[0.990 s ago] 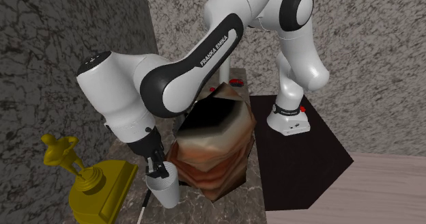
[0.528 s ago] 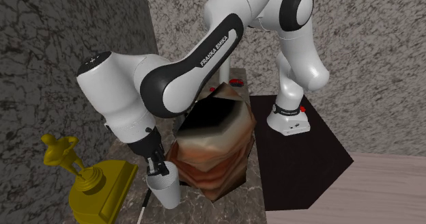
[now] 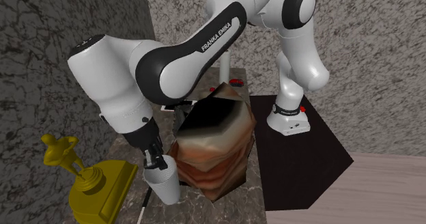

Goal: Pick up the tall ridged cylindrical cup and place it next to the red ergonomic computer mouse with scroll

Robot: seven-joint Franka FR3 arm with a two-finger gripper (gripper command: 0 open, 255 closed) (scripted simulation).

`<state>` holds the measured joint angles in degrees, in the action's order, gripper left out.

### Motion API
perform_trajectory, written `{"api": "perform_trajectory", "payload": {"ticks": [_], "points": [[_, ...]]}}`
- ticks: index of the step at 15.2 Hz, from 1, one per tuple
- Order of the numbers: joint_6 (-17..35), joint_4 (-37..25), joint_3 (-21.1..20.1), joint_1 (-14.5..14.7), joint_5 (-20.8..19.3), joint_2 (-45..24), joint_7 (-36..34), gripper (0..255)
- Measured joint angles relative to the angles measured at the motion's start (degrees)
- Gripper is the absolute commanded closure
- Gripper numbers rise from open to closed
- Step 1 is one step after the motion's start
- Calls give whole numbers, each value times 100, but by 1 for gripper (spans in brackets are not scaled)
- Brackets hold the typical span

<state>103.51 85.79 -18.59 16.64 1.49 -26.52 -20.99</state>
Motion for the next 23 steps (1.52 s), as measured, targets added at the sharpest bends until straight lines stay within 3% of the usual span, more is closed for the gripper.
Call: {"api": "perform_trajectory", "payload": {"ticks": [23], "points": [[-1732,-1740,-53,110,-1,14,-203,255]]}}
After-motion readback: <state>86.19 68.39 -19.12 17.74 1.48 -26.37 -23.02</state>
